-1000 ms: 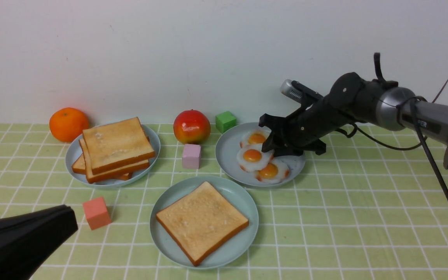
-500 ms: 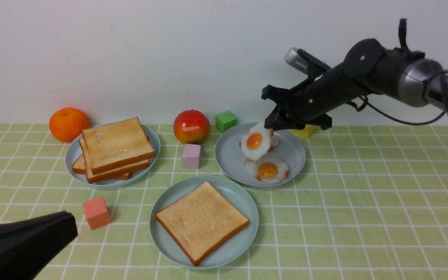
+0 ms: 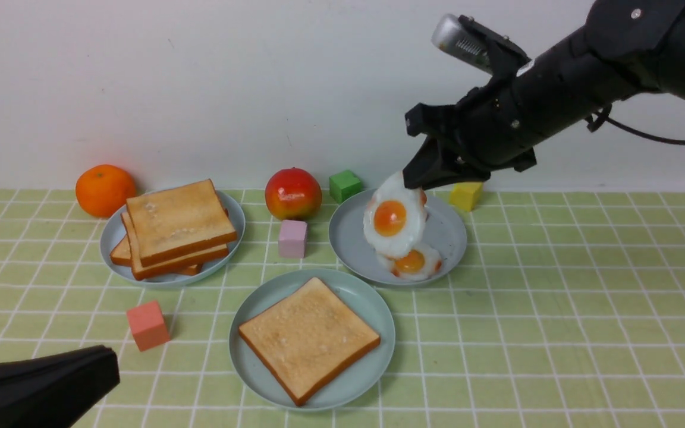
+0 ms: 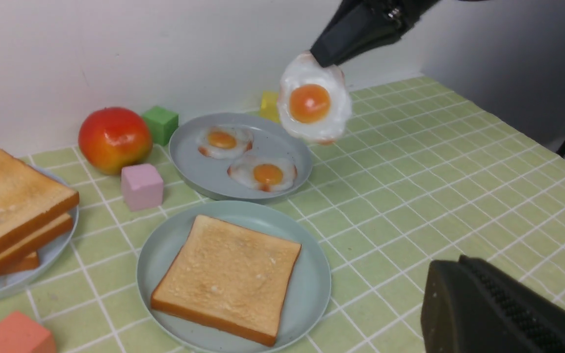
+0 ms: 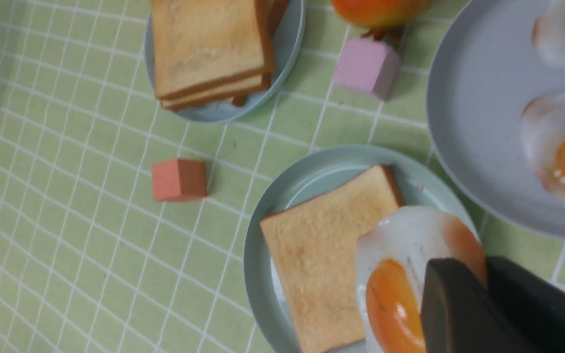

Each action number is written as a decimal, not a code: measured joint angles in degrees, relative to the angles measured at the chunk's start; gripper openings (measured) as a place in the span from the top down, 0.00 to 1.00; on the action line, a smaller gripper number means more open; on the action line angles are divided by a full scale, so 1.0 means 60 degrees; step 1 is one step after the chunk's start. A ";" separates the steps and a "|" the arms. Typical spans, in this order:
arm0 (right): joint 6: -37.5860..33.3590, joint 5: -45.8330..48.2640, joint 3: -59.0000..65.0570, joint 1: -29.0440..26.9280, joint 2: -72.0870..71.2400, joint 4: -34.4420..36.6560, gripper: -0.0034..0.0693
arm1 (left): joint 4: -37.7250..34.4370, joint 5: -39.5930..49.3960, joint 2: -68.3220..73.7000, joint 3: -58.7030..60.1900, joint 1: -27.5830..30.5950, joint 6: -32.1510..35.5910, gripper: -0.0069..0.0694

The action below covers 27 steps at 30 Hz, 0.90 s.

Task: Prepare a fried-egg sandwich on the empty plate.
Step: Use the right arm to place the fried egg on the slice of bread in the middle

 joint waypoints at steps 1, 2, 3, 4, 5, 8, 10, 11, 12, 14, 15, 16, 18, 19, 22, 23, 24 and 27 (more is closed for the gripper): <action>-0.0027 -0.0116 0.0302 0.0062 -0.0114 0.0027 0.86 | -0.0014 0.0030 0.0000 0.0000 0.0000 0.0000 0.92; -0.0106 -0.0610 0.1018 0.0301 -0.0487 0.0217 0.86 | -0.0070 0.0172 0.0000 0.0000 0.0000 0.0000 0.92; -0.0127 -0.0748 0.1310 0.0407 -0.0619 0.0300 0.86 | -0.0078 0.0251 0.0000 0.0000 0.0000 0.0000 0.92; -0.0177 -0.0964 0.1603 0.0522 -0.0730 0.0422 0.86 | -0.0087 0.0338 0.0000 0.0000 0.0000 0.0000 0.92; -0.0250 -0.1122 0.1824 0.0615 -0.0778 0.0527 0.86 | -0.0087 0.0402 0.0000 0.0000 0.0000 0.0000 0.92; -0.0422 -0.1463 0.2161 0.0780 -0.0776 0.0837 0.86 | -0.0087 0.0456 0.0000 0.0000 0.0000 0.0000 0.91; -0.0539 -0.1608 0.2287 0.0832 -0.0776 0.1074 0.86 | -0.0087 0.0467 0.0000 0.0000 0.0000 0.0000 0.91; -0.0555 -0.1609 0.2308 0.0842 -0.0776 0.1104 0.86 | -0.0087 0.0467 0.0000 0.0000 0.0000 0.0000 0.91; -0.0623 -0.1644 0.2313 0.0854 -0.0767 0.1275 0.86 | -0.0087 0.0474 0.0000 0.0000 0.0000 0.0000 0.91; -0.0721 -0.1698 0.2313 0.0854 -0.0746 0.1496 0.86 | -0.0087 0.0485 0.0000 0.0000 0.0000 0.0000 0.91; -0.0804 -0.1721 0.2313 0.0864 -0.0713 0.1645 0.86 | -0.0087 0.0495 0.0000 0.0000 0.0000 0.0000 0.91; -0.0852 -0.1731 0.2313 0.0884 -0.0678 0.1726 0.86 | -0.0087 0.0495 0.0000 0.0000 0.0000 0.0000 0.91; -0.0943 -0.1776 0.2313 0.0903 -0.0578 0.1918 0.86 | -0.0087 0.0526 0.0000 0.0000 0.0000 0.0000 0.91; -0.0982 -0.1799 0.2313 0.0934 -0.0506 0.2007 0.86 | -0.0087 0.0526 0.0000 0.0000 0.0000 0.0000 0.91; -0.1079 -0.1833 0.2321 0.1005 -0.0334 0.2194 0.86 | -0.0087 0.0535 0.0000 0.0000 0.0000 0.0000 0.91; -0.1121 -0.1841 0.2321 0.1045 -0.0270 0.2269 0.86 | -0.0087 0.0548 0.0000 0.0000 0.0000 0.0000 0.91; -0.1188 -0.1850 0.2321 0.1104 -0.0127 0.2385 0.86 | -0.0087 0.0557 0.0000 0.0000 0.0000 0.0000 0.91; -0.1281 -0.1955 0.2321 0.1218 0.0124 0.2670 0.86 | -0.0087 0.0590 0.0000 0.0000 0.0000 0.0000 0.91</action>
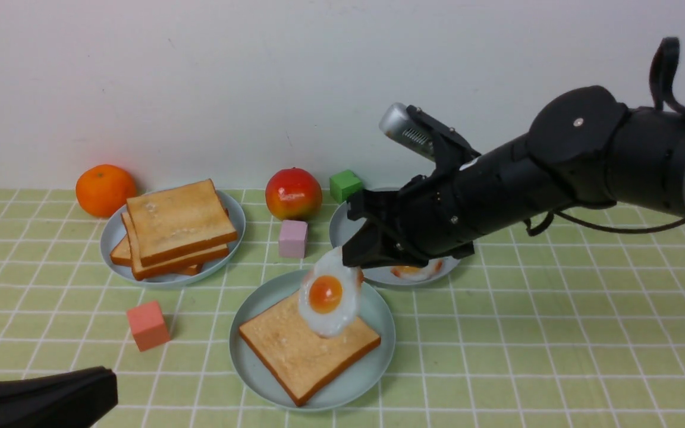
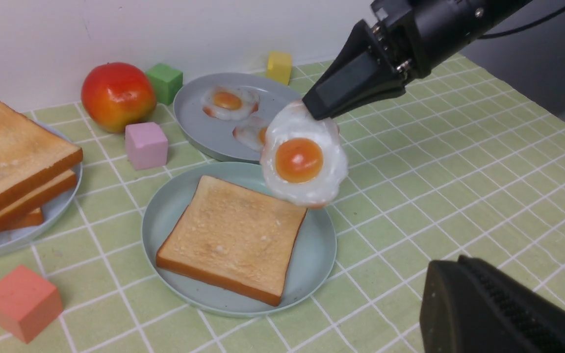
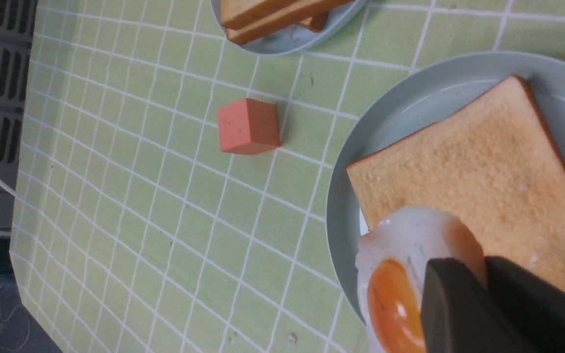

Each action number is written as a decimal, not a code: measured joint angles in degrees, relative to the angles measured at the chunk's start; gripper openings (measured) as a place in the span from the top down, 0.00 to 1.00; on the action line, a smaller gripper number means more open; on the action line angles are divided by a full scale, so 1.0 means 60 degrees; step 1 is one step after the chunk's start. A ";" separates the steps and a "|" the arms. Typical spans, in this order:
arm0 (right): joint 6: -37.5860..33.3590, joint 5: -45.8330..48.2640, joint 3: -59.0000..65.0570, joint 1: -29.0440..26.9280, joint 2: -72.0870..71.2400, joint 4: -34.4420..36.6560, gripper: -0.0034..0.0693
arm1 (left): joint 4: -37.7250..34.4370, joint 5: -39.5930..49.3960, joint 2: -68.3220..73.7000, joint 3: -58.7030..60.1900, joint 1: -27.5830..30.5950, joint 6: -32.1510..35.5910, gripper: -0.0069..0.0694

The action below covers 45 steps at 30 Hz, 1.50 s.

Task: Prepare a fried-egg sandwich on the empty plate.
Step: Use the right arm to place the fried egg on the slice of bread in the middle, then use the left arm to grab a slice of bread

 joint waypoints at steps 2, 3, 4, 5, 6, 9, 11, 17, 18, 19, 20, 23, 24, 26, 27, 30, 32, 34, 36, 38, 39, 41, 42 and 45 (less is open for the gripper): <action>-0.0163 -0.0215 0.0000 0.0131 0.0252 0.0320 0.86 | 0.0000 0.0000 0.0000 0.0000 0.0000 0.0000 0.91; -0.0360 -0.0386 0.0000 0.0246 0.0486 0.0563 0.86 | 0.0000 0.0000 0.0000 0.0000 0.0000 0.0000 0.91; -0.0553 -0.0512 0.0000 0.0343 0.0760 0.0861 0.86 | 0.0000 0.0000 0.0000 0.0000 0.0000 0.0000 0.91; -0.0650 -0.0546 0.0000 0.0370 0.0879 0.1045 0.86 | 0.0000 0.0000 0.0000 0.0000 0.0000 0.0000 0.91; -0.0704 -0.0556 0.0000 0.0389 0.0962 0.1096 0.86 | 0.0000 0.0000 0.0000 0.0000 0.0000 0.0000 0.91; -0.1171 -0.0683 0.0000 0.0422 0.1472 0.1860 0.86 | 0.0000 0.0000 0.0000 0.0000 0.0000 0.0000 0.91; -0.1497 -0.0903 0.0000 0.0414 0.1824 0.2242 0.86 | 0.0000 0.0000 0.0000 0.0000 0.0000 0.0000 0.91; -0.1695 -0.1429 0.0000 0.0414 0.2279 0.2667 0.83 | 0.0000 0.0008 0.0000 0.0000 0.0000 0.0000 0.91; -0.1695 -0.1429 0.0000 0.0414 0.2279 0.2659 0.82 | 0.0000 0.0008 0.0000 0.0000 0.0000 0.0000 0.90; -0.1695 -0.1488 0.0000 0.0414 0.2279 0.2507 0.79 | 0.0000 0.0008 0.0000 0.0000 0.0000 0.0000 0.90; -0.1703 -0.1567 -0.0009 0.0414 0.2279 0.2321 0.76 | 0.0000 0.0008 0.0000 0.0000 0.0000 0.0000 0.90; -0.1729 -0.1639 -0.0009 0.0341 0.2268 0.1836 0.62 | 0.0000 0.0008 0.0000 0.0000 0.0000 0.0000 0.90; -0.1729 -0.1639 -0.0009 0.0330 0.2259 0.1836 0.62 | 0.0000 0.0008 0.0000 0.0000 0.0000 0.0000 0.90; -0.1729 -0.1465 -0.0009 0.0140 0.2142 0.1516 0.49 | 0.0000 0.0018 0.0000 0.0000 0.0000 0.0000 0.89; -0.1729 -0.1367 -0.0009 0.0047 0.2068 0.1401 0.46 | 0.0000 0.0053 0.0000 0.0000 0.0000 0.0000 0.89; -0.1729 -0.0597 -0.0009 -0.0440 0.1543 0.0881 0.41 | -0.0059 0.0344 0.0000 0.0000 0.0000 0.0000 0.89; -0.1729 -0.0265 -0.0009 -0.0613 0.1314 0.0652 0.42 | -0.0070 0.0463 0.0000 0.0000 0.0000 0.0000 0.89; -0.1510 0.0655 -0.0009 -0.1006 0.0630 -0.0103 0.49 | -0.0120 0.0771 0.0000 0.0000 0.0000 0.0000 0.89; -0.1186 0.1456 -0.0009 -0.1166 -0.0050 -0.1031 0.59 | -0.0140 0.0879 0.0019 0.0000 0.0000 -0.0081 0.89; -0.0713 0.2254 -0.0009 -0.1198 -0.0865 -0.2255 0.72 | -0.0151 0.0907 0.0197 0.0000 0.0000 -0.0379 0.89; -0.0424 0.2496 -0.0009 -0.1187 -0.1160 -0.2692 0.77 | -0.0151 0.0923 0.0301 0.0000 0.0000 -0.0515 0.89; 0.0053 0.2933 -0.0009 -0.1136 -0.1745 -0.3651 0.85 | -0.0151 0.0923 0.0592 0.0000 0.0000 -0.0835 0.89; 0.0347 0.3074 0.0000 -0.1106 -0.2113 -0.4046 0.88 | -0.0151 0.0923 0.0749 0.0000 0.0000 -0.0954 0.89; 0.1121 0.3436 0.0075 -0.1024 -0.3256 -0.5299 0.94 | -0.0182 0.0923 0.1488 0.0000 0.0000 -0.1203 0.89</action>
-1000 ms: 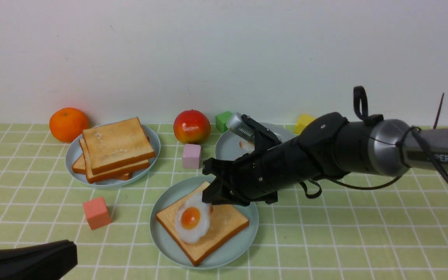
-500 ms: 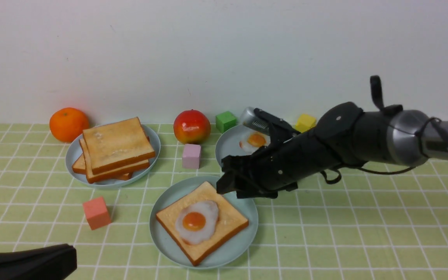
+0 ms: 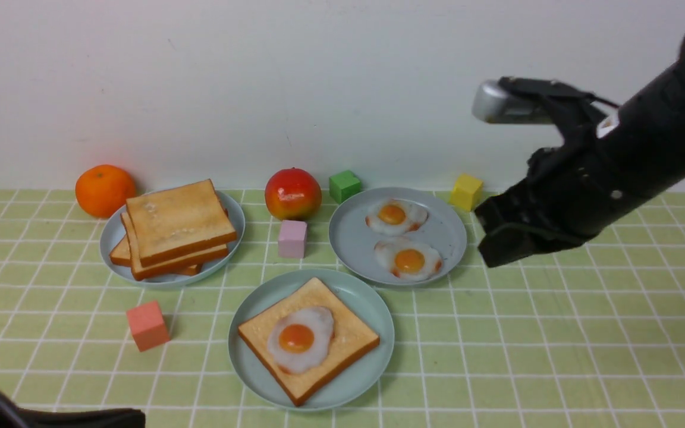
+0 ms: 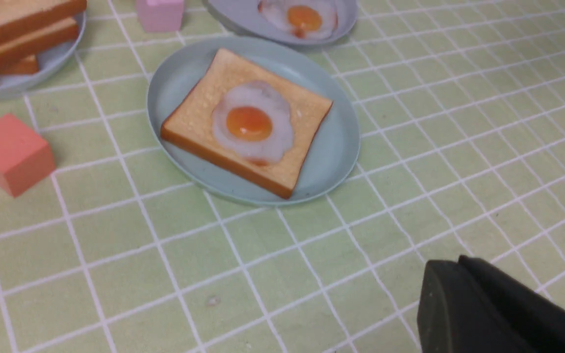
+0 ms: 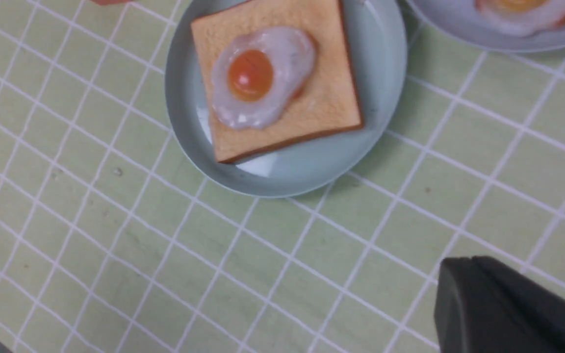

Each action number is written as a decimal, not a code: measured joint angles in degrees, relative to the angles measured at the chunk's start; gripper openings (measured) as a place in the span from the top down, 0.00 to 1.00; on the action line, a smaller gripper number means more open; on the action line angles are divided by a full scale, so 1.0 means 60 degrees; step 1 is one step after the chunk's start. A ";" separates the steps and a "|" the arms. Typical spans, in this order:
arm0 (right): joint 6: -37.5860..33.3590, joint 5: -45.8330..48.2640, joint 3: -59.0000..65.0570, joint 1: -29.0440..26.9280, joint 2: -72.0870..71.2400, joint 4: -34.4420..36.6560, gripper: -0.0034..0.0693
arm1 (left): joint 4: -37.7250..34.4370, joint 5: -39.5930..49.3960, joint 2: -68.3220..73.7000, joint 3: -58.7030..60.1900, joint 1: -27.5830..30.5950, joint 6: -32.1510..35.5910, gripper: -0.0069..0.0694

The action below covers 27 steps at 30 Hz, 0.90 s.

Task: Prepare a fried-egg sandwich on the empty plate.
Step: Use the left arm to grab a slice of bread

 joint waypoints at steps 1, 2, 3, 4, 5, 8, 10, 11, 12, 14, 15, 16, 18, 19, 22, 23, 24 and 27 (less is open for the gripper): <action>0.0193 0.0032 0.0083 0.0023 -0.0408 -0.0272 0.94 | -0.0019 0.0022 0.0207 -0.0022 0.0000 -0.0016 0.89; 0.0232 0.0032 0.0104 0.0033 -0.0492 -0.0316 0.94 | -0.0019 0.0019 0.0315 -0.0040 0.0000 -0.0025 0.89; 0.0440 0.0106 0.0283 0.0053 -0.1075 -0.0587 0.94 | -0.0109 0.0120 0.0707 -0.0164 0.0000 -0.0042 0.89; 0.0576 0.0152 0.0414 0.0054 -0.1499 -0.0713 0.94 | -0.0152 0.0196 0.0942 -0.0278 0.0000 -0.0042 0.89; 0.0677 0.0162 0.0695 0.0066 -0.2021 -0.0874 0.94 | -0.0175 0.0333 0.1374 -0.0527 0.0000 -0.0048 0.89; 0.0773 0.0195 0.1245 0.0066 -0.2982 -0.0981 0.94 | -0.0187 0.0656 0.2028 -0.1002 0.0000 -0.0027 0.89; 0.0797 0.0195 0.1922 0.0073 -0.4076 -0.1001 0.94 | -0.0072 0.1092 0.2972 -0.1776 0.0000 0.0154 0.93; 0.0797 0.0195 0.1971 0.0073 -0.4156 -0.1001 0.94 | -0.0061 0.1161 0.3125 -0.1905 0.0000 0.0182 0.93; 0.0797 0.0195 0.2291 0.0073 -0.4697 -0.1021 0.94 | 0.0027 0.1388 0.3667 -0.2381 0.0067 0.0348 0.93; 0.0801 0.0195 0.2649 0.0073 -0.5400 -0.1042 0.94 | 0.0063 0.1628 0.4351 -0.3012 0.0345 0.0621 0.93; 0.0801 0.0207 0.2805 0.0073 -0.5847 -0.1051 0.94 | 0.0062 0.1771 0.4880 -0.3501 0.0657 0.0861 0.93; 0.0801 0.0216 0.2909 0.0073 -0.6093 -0.1051 0.94 | 0.0050 0.1843 0.5178 -0.3776 0.0985 0.1094 0.93; 0.0801 0.0225 0.3058 0.0073 -0.6566 -0.1051 0.94 | -0.0071 0.1979 0.5777 -0.4314 0.1611 0.1505 0.93; 0.0801 0.0225 0.3162 0.0073 -0.6908 -0.1041 0.94 | -0.0258 0.2044 0.6230 -0.4710 0.2125 0.1874 0.93; 0.0801 0.0308 0.3356 0.0073 -0.7672 -0.1050 0.94 | -0.0900 0.2203 0.7417 -0.5682 0.3379 0.2965 0.93; 0.0801 0.0357 0.3383 0.0073 -0.7839 -0.1050 0.94 | -0.1078 0.2225 0.7751 -0.5935 0.3664 0.3260 0.93; 0.0801 0.0422 0.3415 0.0073 -0.8021 -0.1050 0.94 | -0.1268 0.2236 0.8172 -0.6249 0.3978 0.3624 0.93; 0.0801 0.0541 0.3429 0.0073 -0.8383 -0.1082 0.94 | -0.1472 0.2286 0.9451 -0.7210 0.4603 0.4620 0.93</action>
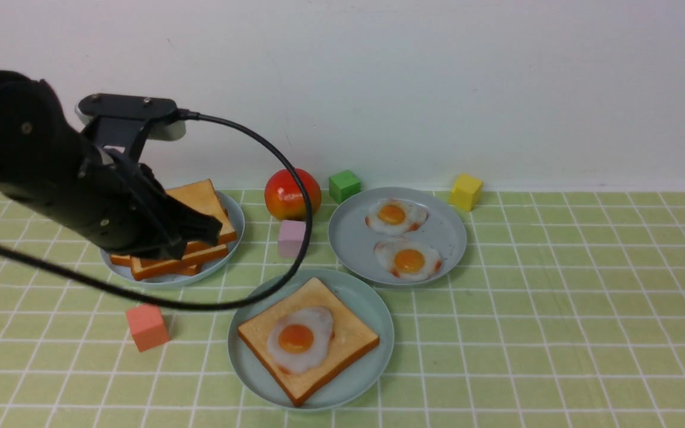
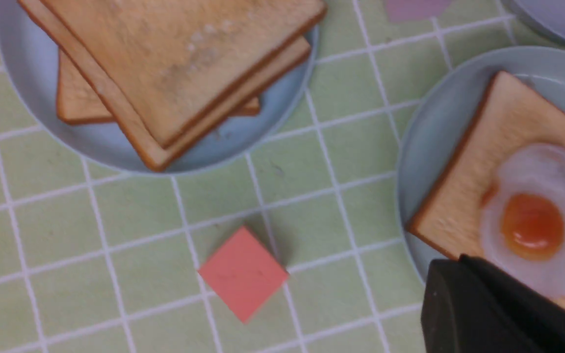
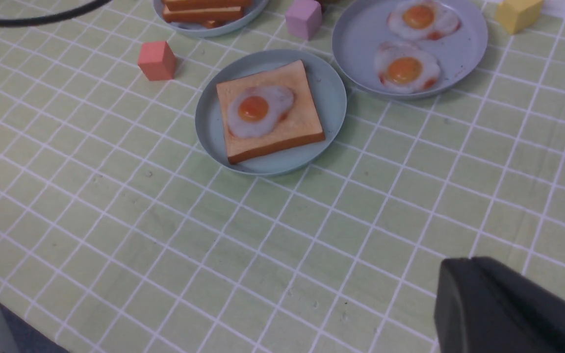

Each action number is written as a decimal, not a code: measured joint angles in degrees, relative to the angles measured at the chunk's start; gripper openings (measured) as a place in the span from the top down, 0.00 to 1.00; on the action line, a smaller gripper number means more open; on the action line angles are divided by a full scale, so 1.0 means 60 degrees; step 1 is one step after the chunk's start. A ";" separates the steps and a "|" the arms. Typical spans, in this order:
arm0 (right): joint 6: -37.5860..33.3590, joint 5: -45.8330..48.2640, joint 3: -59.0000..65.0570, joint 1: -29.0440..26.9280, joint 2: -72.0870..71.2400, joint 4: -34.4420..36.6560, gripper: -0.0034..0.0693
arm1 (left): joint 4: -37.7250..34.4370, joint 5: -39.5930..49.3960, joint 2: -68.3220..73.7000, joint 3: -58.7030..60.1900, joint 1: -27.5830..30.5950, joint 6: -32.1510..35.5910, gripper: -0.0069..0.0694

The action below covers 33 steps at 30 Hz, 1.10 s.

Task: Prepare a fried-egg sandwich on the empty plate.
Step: Use the left arm to grab a slice of bread

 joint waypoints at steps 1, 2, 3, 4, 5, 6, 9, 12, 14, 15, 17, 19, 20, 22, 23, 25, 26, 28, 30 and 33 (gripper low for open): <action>0.0000 0.0052 0.0000 0.0000 -0.0074 -0.0010 0.94 | 0.0013 0.0055 0.0414 -0.0329 0.0149 0.0324 0.93; -0.0009 0.0102 0.0000 0.0000 -0.0101 -0.0043 0.94 | 0.0057 0.0130 0.0736 -0.0598 0.0269 0.0584 0.93; -0.0020 0.0156 0.0000 0.0000 -0.0120 -0.0062 0.94 | 0.0112 0.0267 0.1120 -0.0941 0.0371 0.0906 0.93; -0.0027 0.0207 0.0000 0.0000 -0.0120 -0.0080 0.94 | 0.0177 0.0444 0.1487 -0.1300 0.0448 0.1258 0.93; -0.0027 0.0225 0.0000 0.0000 -0.0120 -0.0088 0.94 | 0.0224 0.0660 0.1769 -0.1589 0.0498 0.1551 0.93; -0.0027 0.0270 0.0000 0.0000 -0.0120 -0.0105 0.94 | 0.0289 0.0880 0.2100 -0.1952 0.0552 0.1942 0.93; -0.0027 0.0300 0.0000 0.0004 -0.0120 -0.0105 0.94 | 0.0357 0.1271 0.2830 -0.2811 0.0616 0.2983 0.90; -0.0027 0.0334 0.0000 0.0012 -0.0120 -0.0105 0.94 | 0.0338 0.1389 0.3476 -0.3548 0.0616 0.4377 0.82; -0.0027 0.0344 0.0000 0.0012 -0.0120 -0.0105 0.94 | 0.0322 0.1389 0.3656 -0.3715 0.0616 0.4812 0.77; -0.0027 0.0382 0.0000 0.0012 -0.0120 -0.0105 0.94 | 0.0313 0.1371 0.3841 -0.3824 0.0616 0.5235 0.70; -0.0027 0.0397 0.0000 0.0012 -0.0120 -0.0105 0.94 | 0.0322 0.1297 0.4063 -0.3862 0.0616 0.5678 0.59; -0.0027 0.0397 0.0000 0.0012 -0.0120 -0.0105 0.94 | 0.0365 0.1193 0.4203 -0.3862 0.0616 0.5864 0.52; -0.0027 0.0397 0.0000 0.0012 -0.0120 -0.0105 0.93 | 0.0479 0.0991 0.4348 -0.3862 0.0616 0.5970 0.46; -0.0027 0.0397 0.0000 0.0012 -0.0120 -0.0105 0.93 | 0.0633 0.0733 0.4445 -0.3862 0.0616 0.6007 0.42; -0.0027 0.0397 0.0000 0.0012 -0.0120 -0.0096 0.93 | 0.0802 0.0469 0.4570 -0.3862 0.0616 0.6026 0.41; -0.0027 0.0397 0.0000 0.0012 -0.0120 -0.0045 0.93 | 0.0917 0.0159 0.4722 -0.3862 0.0616 0.6037 0.40; -0.0027 0.0397 0.0000 0.0012 -0.0120 -0.0001 0.93 | 0.1013 -0.0065 0.4805 -0.3862 0.0616 0.6058 0.39; -0.0027 0.0397 0.0000 0.0012 -0.0120 0.0094 0.93 | 0.1117 -0.0284 0.4917 -0.3862 0.0616 0.6057 0.40; -0.0027 0.0397 0.0000 0.0012 -0.0120 0.0143 0.93 | 0.1142 -0.0384 0.5012 -0.3862 0.0616 0.6057 0.41; -0.0027 0.0397 0.0000 0.0012 -0.0120 0.0212 0.93 | 0.1150 -0.0349 0.5129 -0.3900 0.0616 0.6057 0.44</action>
